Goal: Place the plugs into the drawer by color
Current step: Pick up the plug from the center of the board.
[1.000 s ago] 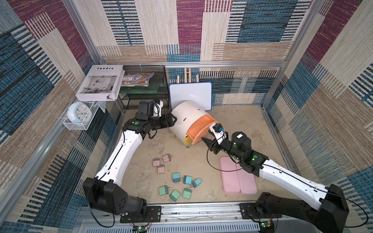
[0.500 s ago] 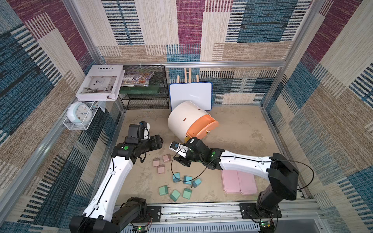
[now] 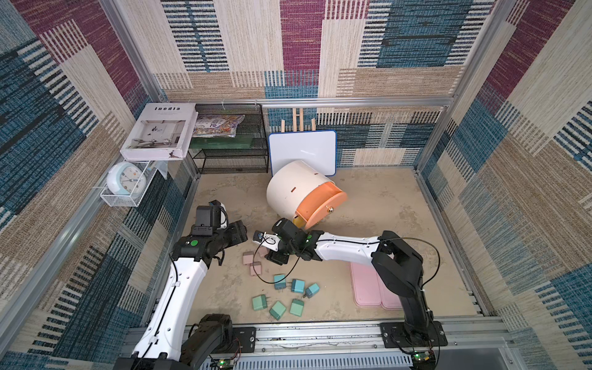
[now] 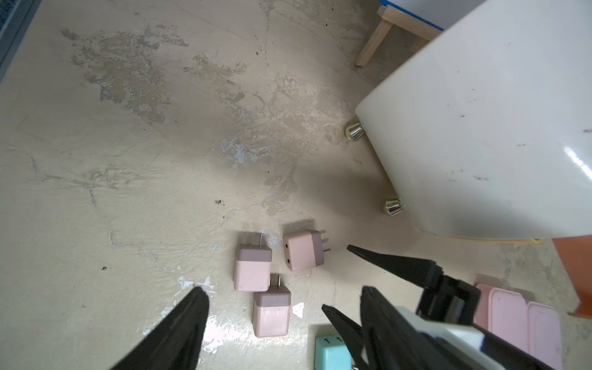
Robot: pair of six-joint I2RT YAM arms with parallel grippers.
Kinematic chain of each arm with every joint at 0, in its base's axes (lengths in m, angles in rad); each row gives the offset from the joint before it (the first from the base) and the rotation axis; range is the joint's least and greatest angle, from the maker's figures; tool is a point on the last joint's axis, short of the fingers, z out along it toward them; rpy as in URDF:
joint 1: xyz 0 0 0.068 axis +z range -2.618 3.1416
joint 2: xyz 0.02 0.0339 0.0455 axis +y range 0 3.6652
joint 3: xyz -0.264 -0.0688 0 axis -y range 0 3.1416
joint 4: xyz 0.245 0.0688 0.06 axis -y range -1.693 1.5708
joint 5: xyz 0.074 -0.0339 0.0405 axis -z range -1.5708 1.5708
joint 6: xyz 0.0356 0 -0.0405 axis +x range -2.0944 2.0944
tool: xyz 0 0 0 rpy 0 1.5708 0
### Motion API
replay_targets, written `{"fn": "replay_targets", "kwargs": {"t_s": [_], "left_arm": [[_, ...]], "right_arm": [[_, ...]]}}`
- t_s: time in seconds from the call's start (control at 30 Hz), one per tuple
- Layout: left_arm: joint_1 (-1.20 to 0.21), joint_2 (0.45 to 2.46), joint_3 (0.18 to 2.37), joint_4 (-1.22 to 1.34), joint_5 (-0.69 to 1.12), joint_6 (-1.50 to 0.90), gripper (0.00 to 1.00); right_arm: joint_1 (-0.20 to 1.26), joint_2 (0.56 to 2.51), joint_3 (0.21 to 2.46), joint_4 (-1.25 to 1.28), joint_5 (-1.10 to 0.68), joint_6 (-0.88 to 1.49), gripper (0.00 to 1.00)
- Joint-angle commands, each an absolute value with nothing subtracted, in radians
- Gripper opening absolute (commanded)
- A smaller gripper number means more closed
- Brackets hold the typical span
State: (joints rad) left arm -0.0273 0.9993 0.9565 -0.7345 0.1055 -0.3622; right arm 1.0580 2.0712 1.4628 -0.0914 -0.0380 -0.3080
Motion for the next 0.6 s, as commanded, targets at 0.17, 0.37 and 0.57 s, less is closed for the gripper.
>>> {"fn": "replay_targets", "kwargs": {"t_s": [0.17, 0.37, 0.57], "left_arm": [[-0.025, 0.973, 0.945, -0.733, 0.060, -0.365, 0.80], [-0.023, 0.960, 0.939, -0.727, 0.069, -0.367, 0.80], [-0.023, 0.960, 0.935, -0.724, 0.077, -0.370, 0.80]], "right_arm": [[1.047, 2.183, 1.571, -0.154, -0.054, -0.337, 0.74], [1.034, 2.241, 1.623, -0.161, -0.076, -0.330, 0.74], [1.026, 2.286, 1.659, -0.163, -0.114, -0.318, 0.69]]}}
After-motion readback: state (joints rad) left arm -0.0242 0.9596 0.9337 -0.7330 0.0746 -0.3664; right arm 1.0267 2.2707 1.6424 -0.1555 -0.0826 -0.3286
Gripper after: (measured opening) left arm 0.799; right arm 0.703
